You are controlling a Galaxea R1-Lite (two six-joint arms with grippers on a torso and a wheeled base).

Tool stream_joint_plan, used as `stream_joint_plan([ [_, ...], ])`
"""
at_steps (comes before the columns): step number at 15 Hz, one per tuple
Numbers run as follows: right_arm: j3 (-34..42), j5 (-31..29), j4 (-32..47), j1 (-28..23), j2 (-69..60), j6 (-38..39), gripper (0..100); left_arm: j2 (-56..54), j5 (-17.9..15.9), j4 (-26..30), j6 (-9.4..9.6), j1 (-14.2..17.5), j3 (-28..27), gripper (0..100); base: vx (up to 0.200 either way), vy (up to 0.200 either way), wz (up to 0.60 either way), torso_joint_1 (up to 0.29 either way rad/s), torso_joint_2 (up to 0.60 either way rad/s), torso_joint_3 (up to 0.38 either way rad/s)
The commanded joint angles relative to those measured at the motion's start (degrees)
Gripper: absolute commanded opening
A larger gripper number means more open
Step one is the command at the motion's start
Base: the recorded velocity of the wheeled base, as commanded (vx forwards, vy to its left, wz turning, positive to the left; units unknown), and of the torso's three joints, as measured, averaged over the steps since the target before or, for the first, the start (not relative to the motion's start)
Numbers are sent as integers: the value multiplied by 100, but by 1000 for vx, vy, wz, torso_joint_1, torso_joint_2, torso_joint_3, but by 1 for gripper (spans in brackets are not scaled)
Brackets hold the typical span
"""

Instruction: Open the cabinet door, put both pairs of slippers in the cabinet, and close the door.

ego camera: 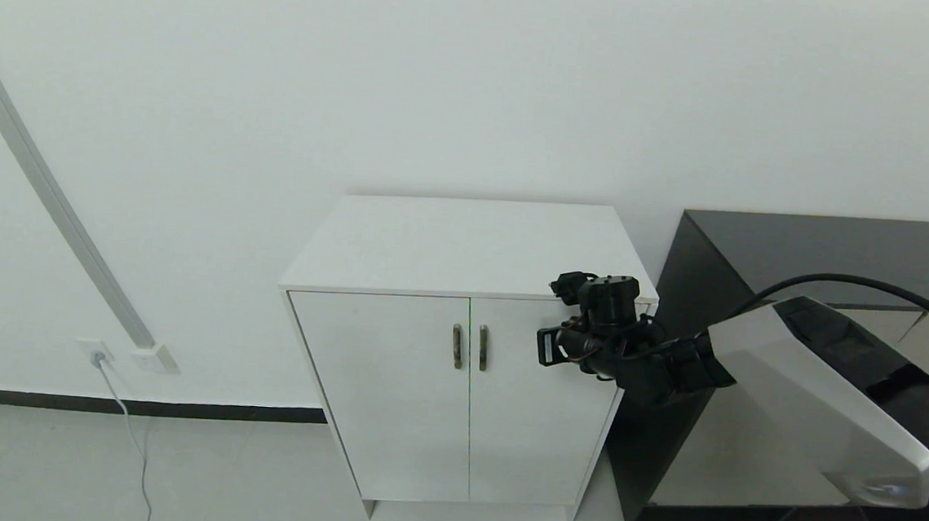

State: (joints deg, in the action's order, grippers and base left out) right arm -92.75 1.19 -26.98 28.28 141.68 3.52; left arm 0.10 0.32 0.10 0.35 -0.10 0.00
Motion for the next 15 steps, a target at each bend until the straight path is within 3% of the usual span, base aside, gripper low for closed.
stream_joint_plan([
  [1,-33,-5,0,2,9,-1,0,-1,3,-1,0,1,0,0,0,0,0,0,0,0],
  [8,-42,-32,0,-25,26,8,0,-1,3,-1,0,1,0,0,0,0,0,0,0,0],
  [15,1734,-67,-466,186,-1292,43,0,-1,3,-1,0,1,0,0,0,0,0,0,0,0],
])
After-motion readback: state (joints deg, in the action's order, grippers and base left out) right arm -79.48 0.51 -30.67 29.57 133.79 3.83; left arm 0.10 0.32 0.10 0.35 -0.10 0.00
